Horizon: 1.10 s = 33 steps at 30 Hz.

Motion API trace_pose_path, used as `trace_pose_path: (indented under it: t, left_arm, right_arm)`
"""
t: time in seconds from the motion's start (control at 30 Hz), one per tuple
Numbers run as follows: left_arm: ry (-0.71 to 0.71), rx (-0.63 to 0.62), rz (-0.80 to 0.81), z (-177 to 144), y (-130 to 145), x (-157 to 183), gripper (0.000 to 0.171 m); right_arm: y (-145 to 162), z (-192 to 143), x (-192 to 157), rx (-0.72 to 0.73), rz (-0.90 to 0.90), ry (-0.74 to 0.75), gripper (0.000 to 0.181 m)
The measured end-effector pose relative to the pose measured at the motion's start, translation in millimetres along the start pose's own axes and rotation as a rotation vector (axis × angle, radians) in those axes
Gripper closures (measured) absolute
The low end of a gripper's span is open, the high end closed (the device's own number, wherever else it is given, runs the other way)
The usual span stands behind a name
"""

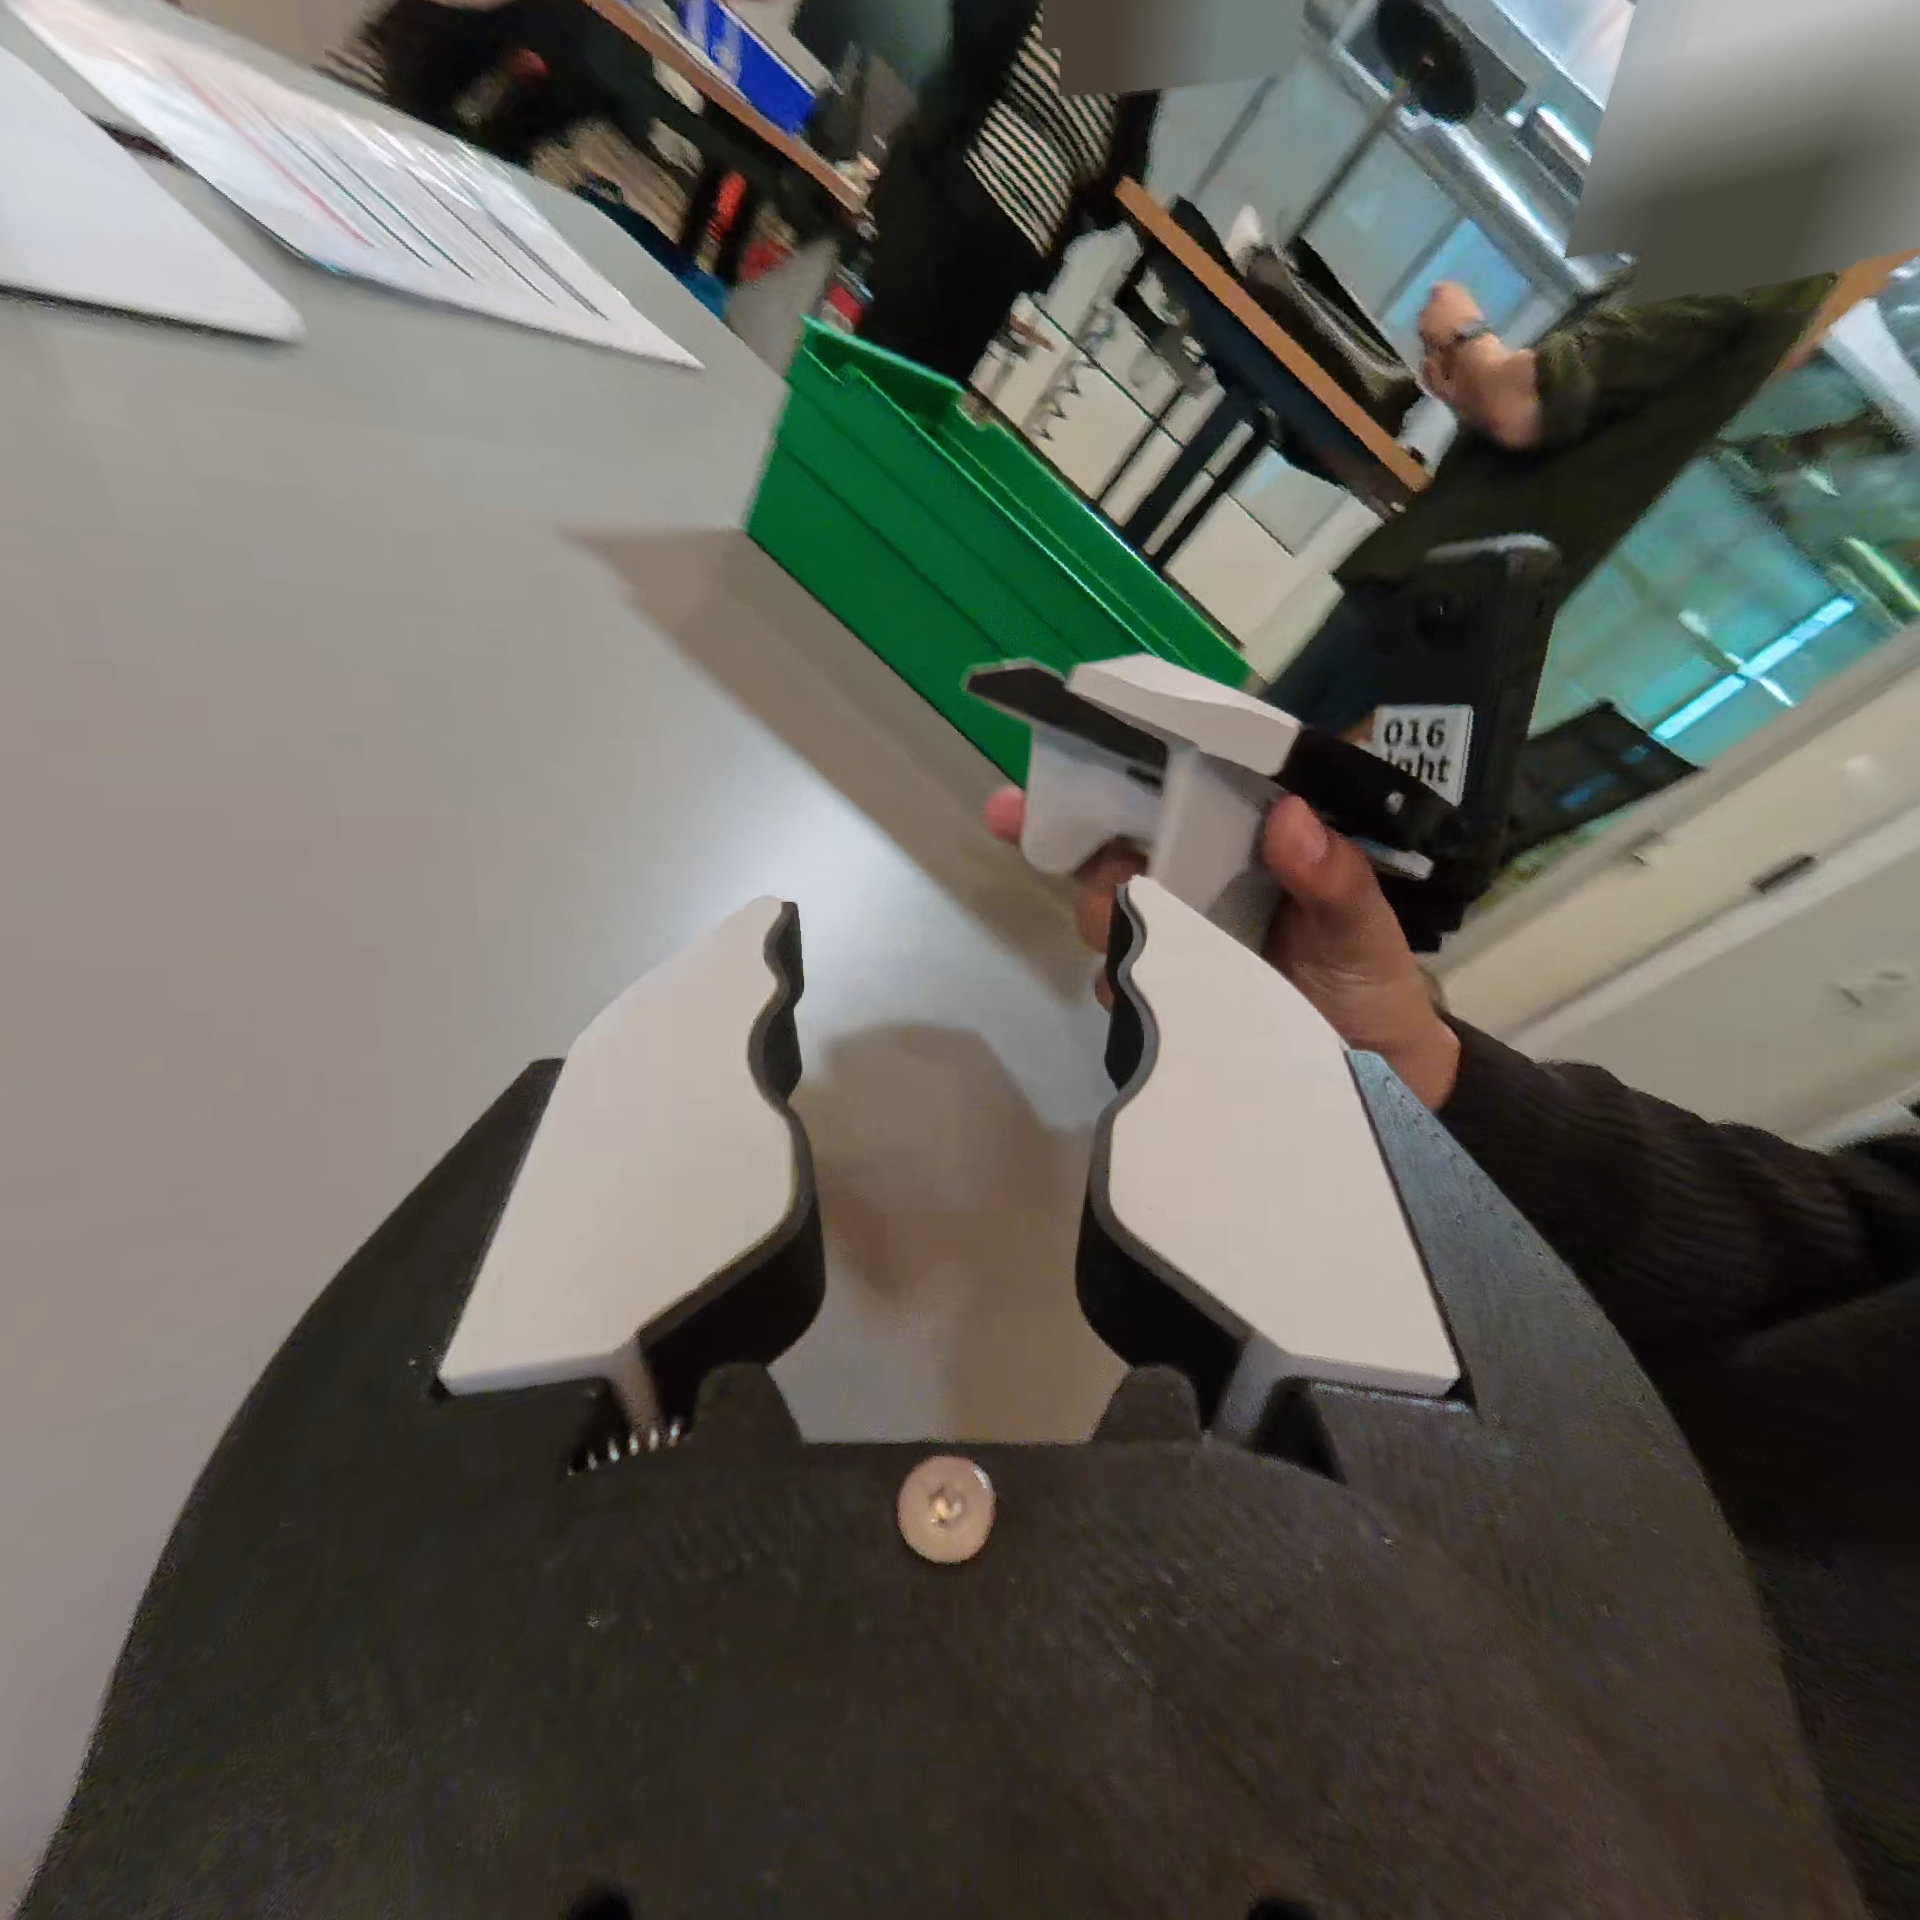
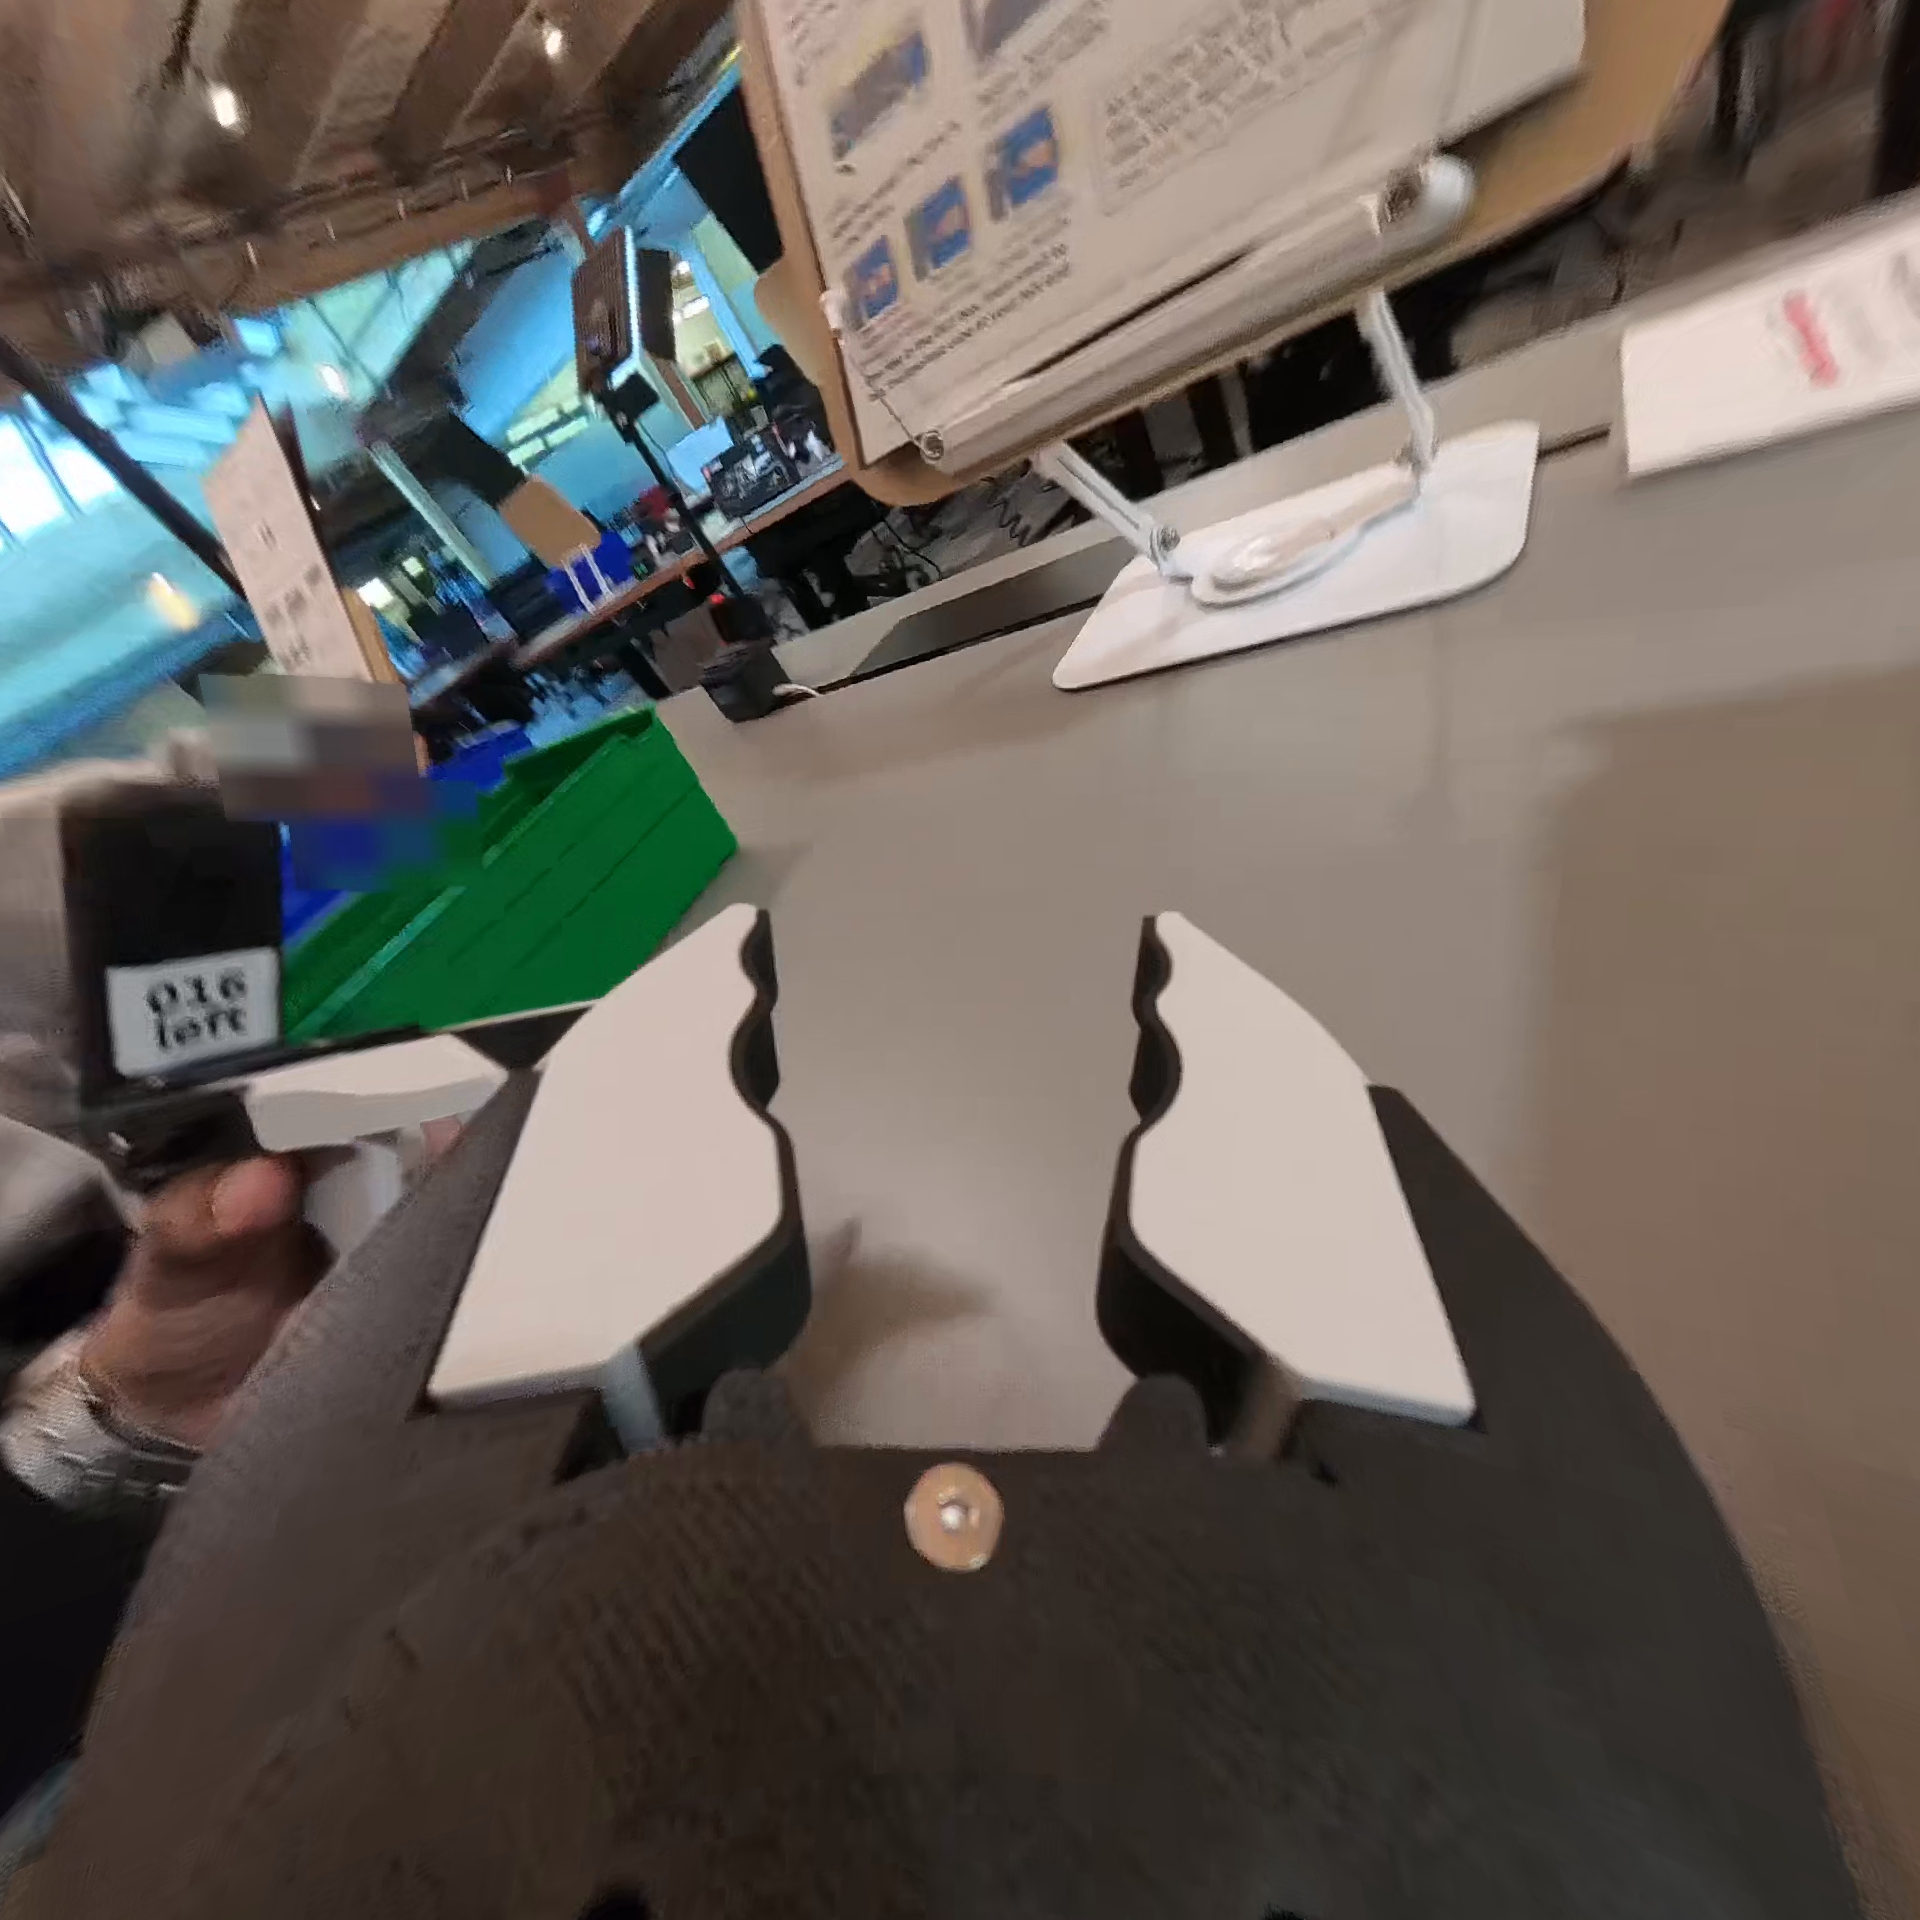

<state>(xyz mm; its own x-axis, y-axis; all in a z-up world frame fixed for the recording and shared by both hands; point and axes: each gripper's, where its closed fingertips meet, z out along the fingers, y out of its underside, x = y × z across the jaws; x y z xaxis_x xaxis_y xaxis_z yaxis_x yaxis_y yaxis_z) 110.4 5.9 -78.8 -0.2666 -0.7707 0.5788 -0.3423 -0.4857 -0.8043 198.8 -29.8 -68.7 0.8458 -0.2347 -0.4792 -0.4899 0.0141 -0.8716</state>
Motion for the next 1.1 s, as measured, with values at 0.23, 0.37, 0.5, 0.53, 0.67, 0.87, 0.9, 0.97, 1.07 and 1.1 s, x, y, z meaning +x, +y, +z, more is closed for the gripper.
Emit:
trace_pose_path:
  t: [0.23, 0.37, 0.5, 0.53, 0.67, 0.87, 0.9, 0.97, 1.07, 1.1]
  left_arm:
    - [0.017, 0.024, -0.092, -7.6, -11.7, -16.4, 0.111]
    - [0.050, -0.017, -0.064, -0.6, -3.8, -10.4, 0.111]
    - [0.146, -0.046, -0.119, 5.6, 4.6, 0.1, 0.109]
    - [0.155, -0.033, -0.128, 6.1, 3.8, 0.7, 0.109]
    - [0.156, -0.040, -0.116, 6.0, 5.3, 1.6, 0.107]
    - [0.045, -0.029, 0.038, 5.3, 1.1, -4.2, 0.107]
    - [0.018, -0.019, 0.068, 4.2, -1.9, -4.8, 0.106]
    - [0.004, 0.014, 0.104, -1.3, -14.7, 1.1, 0.103]
    - [-0.016, 0.011, 0.207, -26.8, -42.8, 13.3, 0.102]
    - [-0.072, -0.008, 0.284, -42.2, -53.2, 11.3, 0.103]
  right_arm:
    - [32.1, 18.6, -18.3, -0.156, 0.168, -0.182, 0.105]
    - [37.1, 4.6, -43.2, -0.262, 0.123, -0.326, 0.103]
    - [32.3, -5.7, -41.1, -0.287, 0.013, -0.315, 0.110]
    - [28.9, -6.6, -40.3, -0.269, 0.016, -0.314, 0.112]
    - [22.7, -8.1, -49.4, -0.242, 0.163, -0.390, 0.111]
    - [31.2, -6.6, -51.9, -0.286, 0.182, -0.395, 0.105]
    - [32.7, -6.3, -51.8, -0.292, 0.155, -0.384, 0.105]
    - [37.8, -5.4, -50.4, -0.314, 0.099, -0.357, 0.105]
    - [45.3, -3.9, -49.6, -0.343, 0.042, -0.328, 0.105]
    - [46.4, -3.4, -49.9, -0.345, 0.034, -0.323, 0.105]
